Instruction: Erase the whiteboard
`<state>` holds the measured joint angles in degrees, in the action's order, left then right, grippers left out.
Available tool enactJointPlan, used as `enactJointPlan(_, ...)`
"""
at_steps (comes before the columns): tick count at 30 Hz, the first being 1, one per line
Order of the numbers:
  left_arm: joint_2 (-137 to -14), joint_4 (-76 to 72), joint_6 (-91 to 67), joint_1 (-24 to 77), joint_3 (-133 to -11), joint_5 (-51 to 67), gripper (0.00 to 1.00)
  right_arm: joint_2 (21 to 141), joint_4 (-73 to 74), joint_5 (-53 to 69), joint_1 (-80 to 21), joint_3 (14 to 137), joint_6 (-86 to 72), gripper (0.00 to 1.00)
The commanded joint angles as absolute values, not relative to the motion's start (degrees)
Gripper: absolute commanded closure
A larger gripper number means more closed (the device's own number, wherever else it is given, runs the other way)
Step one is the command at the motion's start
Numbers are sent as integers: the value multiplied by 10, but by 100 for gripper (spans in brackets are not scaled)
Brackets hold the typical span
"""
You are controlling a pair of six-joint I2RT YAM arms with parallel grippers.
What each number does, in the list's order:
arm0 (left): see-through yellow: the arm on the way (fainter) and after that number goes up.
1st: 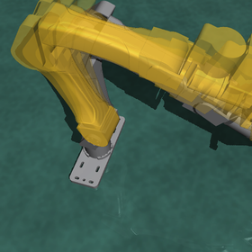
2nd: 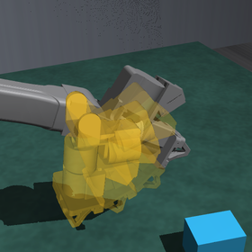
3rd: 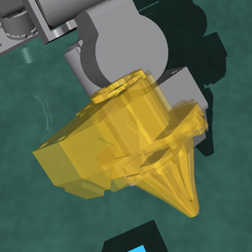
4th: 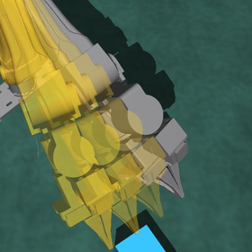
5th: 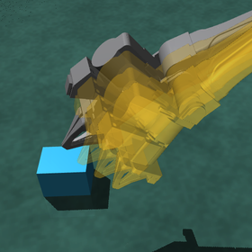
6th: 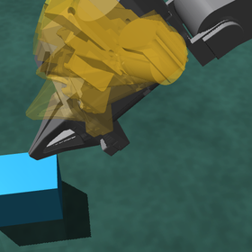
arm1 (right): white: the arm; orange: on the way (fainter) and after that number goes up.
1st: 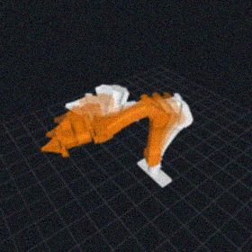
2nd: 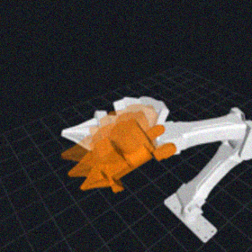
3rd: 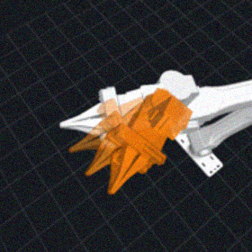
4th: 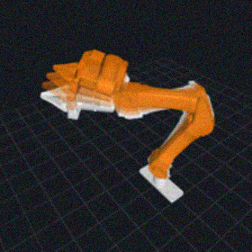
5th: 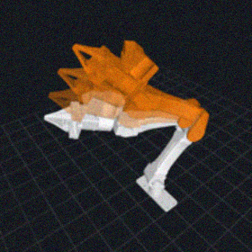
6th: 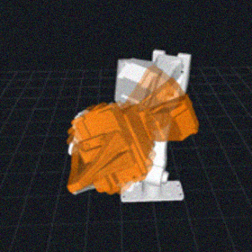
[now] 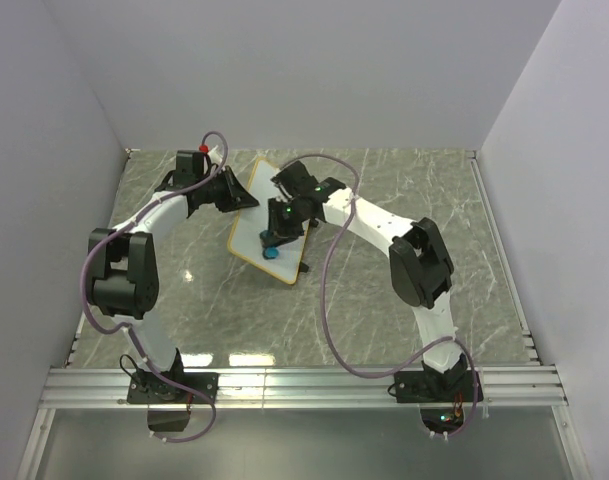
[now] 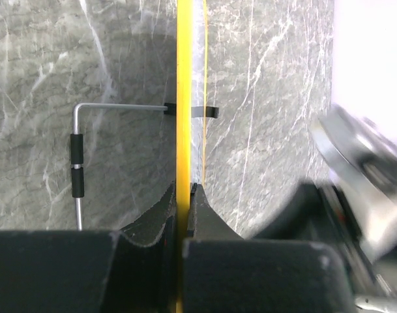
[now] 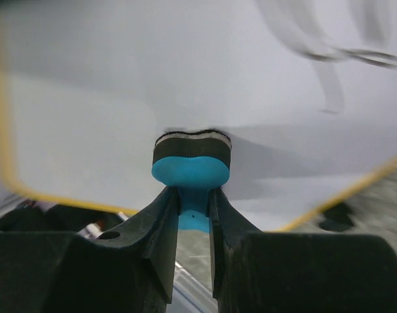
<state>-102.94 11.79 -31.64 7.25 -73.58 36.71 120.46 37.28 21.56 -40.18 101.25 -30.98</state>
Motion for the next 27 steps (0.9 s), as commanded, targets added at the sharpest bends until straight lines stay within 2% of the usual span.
enactJointPlan(1, -1046, 242, -284, 120, -694, 333, 100, 1234, 307, 289, -452, 1065, -308, 100)
enactJointPlan(8, -1037, 237, -283, 121, -681, 335, 100, 1263, 329, 275, -446, 1111, -314, 100)
enactJointPlan(18, -1040, 242, -280, 121, -698, 340, 100, 1289, 367, 226, -360, 1026, -339, 100)
enactJointPlan(27, -1052, 237, -278, 122, -711, 345, 100, 1297, 399, 186, -335, 1012, -325, 100)
